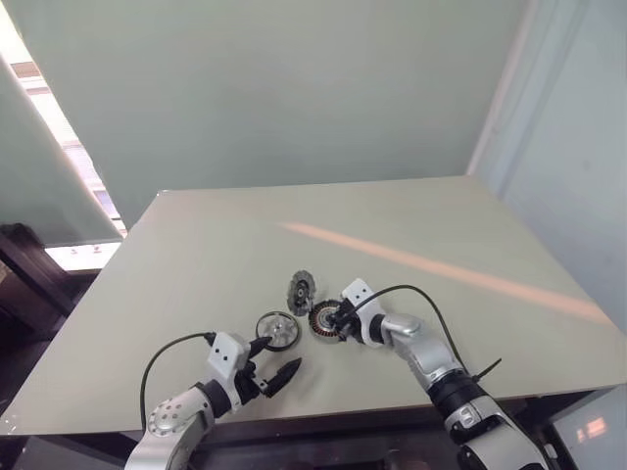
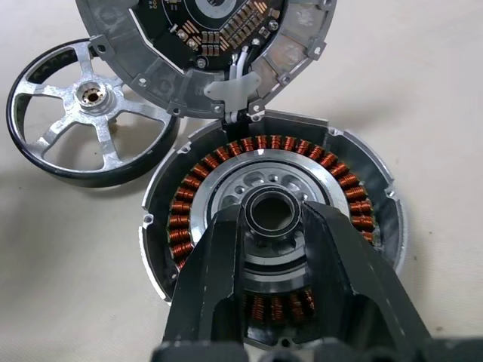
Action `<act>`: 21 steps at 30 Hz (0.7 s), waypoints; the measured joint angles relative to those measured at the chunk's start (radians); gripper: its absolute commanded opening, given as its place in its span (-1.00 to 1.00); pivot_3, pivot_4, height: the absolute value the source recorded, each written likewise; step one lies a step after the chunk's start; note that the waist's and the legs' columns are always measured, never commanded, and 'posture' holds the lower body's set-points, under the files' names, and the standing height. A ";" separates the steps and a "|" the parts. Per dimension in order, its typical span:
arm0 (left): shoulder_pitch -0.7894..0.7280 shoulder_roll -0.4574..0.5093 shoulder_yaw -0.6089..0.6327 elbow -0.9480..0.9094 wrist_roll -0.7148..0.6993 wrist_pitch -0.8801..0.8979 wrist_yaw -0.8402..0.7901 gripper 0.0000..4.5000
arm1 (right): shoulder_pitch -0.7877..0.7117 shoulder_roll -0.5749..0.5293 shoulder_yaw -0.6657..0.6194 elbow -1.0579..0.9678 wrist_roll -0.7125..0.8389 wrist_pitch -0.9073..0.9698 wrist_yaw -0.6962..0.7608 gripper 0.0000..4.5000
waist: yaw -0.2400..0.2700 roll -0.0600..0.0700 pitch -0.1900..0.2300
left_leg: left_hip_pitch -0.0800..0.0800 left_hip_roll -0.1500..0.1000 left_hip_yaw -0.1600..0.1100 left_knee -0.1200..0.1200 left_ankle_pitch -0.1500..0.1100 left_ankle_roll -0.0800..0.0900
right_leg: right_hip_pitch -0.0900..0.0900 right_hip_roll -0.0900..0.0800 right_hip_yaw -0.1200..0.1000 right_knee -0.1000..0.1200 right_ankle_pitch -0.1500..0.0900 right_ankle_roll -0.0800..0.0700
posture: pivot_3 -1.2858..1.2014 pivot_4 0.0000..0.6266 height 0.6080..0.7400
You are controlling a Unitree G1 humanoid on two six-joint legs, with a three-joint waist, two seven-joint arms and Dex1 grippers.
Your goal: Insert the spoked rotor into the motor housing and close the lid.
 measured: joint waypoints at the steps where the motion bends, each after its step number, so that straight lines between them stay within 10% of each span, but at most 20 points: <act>1: 0.000 0.000 0.000 0.000 0.000 0.000 0.000 1.00 | -0.001 0.002 0.000 0.003 0.000 -0.001 0.000 -0.64 | 0.000 0.000 0.000 | 0.000 0.000 0.000 0.000 0.000 0.000 | 0.000 0.000 0.000 0.000 0.000 0.000 | 0.03 -1.00 1.00; 21: 0.014 0.001 0.026 -0.018 -0.001 0.000 0.016 1.00 | -0.025 0.013 -0.002 0.060 -0.020 -0.040 0.013 -0.64 | -0.001 0.000 0.000 | 0.000 0.002 0.001 0.000 0.000 0.000 | 0.000 0.002 0.000 0.000 0.000 -0.001 | 0.03 -1.00 1.00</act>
